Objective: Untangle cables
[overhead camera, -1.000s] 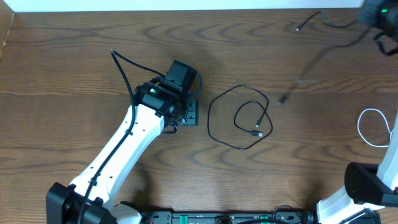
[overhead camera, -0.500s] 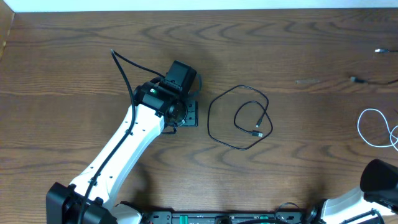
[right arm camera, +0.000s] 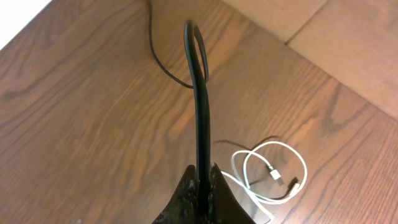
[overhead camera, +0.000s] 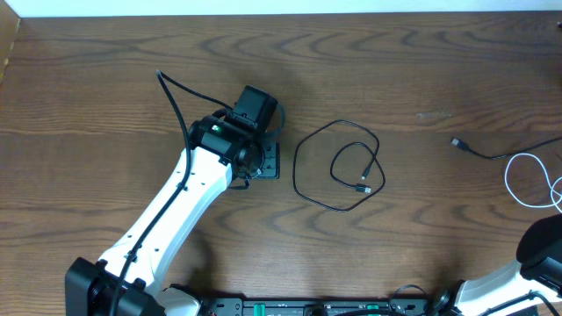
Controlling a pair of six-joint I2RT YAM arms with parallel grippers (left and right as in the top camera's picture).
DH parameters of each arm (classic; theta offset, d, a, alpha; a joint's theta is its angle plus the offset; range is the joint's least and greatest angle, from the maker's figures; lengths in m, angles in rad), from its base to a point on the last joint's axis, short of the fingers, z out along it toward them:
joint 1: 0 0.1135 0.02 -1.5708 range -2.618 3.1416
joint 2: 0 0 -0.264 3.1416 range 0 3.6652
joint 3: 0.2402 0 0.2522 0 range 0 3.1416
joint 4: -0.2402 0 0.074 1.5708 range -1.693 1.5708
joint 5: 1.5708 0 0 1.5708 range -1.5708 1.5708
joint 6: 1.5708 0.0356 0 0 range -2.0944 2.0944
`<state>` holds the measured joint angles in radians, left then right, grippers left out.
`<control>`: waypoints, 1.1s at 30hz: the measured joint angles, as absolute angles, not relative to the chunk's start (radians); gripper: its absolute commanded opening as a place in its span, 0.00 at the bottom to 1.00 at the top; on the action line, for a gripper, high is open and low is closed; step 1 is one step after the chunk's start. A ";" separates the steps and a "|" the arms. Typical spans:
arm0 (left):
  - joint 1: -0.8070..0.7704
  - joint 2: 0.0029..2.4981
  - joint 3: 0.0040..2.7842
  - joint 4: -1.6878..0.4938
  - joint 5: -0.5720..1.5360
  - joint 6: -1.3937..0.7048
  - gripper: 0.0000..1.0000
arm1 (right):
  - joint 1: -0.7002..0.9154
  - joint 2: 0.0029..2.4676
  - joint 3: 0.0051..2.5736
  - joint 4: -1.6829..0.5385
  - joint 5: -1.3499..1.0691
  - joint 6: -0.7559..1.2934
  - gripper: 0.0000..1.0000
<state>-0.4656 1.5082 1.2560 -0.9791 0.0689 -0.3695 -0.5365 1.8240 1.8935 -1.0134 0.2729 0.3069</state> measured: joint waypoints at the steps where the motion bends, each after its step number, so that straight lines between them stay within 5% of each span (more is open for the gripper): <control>1: -0.466 1.508 1.256 -0.979 0.069 -0.369 0.62 | -0.549 1.824 1.890 -1.009 0.273 0.308 0.01; 6: -0.466 1.508 1.256 -0.980 0.068 -0.369 0.62 | -0.603 1.824 1.888 -0.999 0.168 0.328 0.01; 14: -0.466 1.508 1.256 -0.980 0.069 -0.369 0.62 | -0.611 1.802 1.887 -0.977 -0.372 0.169 0.01; 24: -0.466 1.508 1.256 -0.980 0.069 -0.369 0.62 | -0.611 1.443 1.889 -0.952 -0.435 0.166 0.01; 33: -0.466 1.508 1.256 -0.980 0.068 -0.369 0.63 | -0.611 1.408 1.892 -0.843 -0.327 0.268 0.01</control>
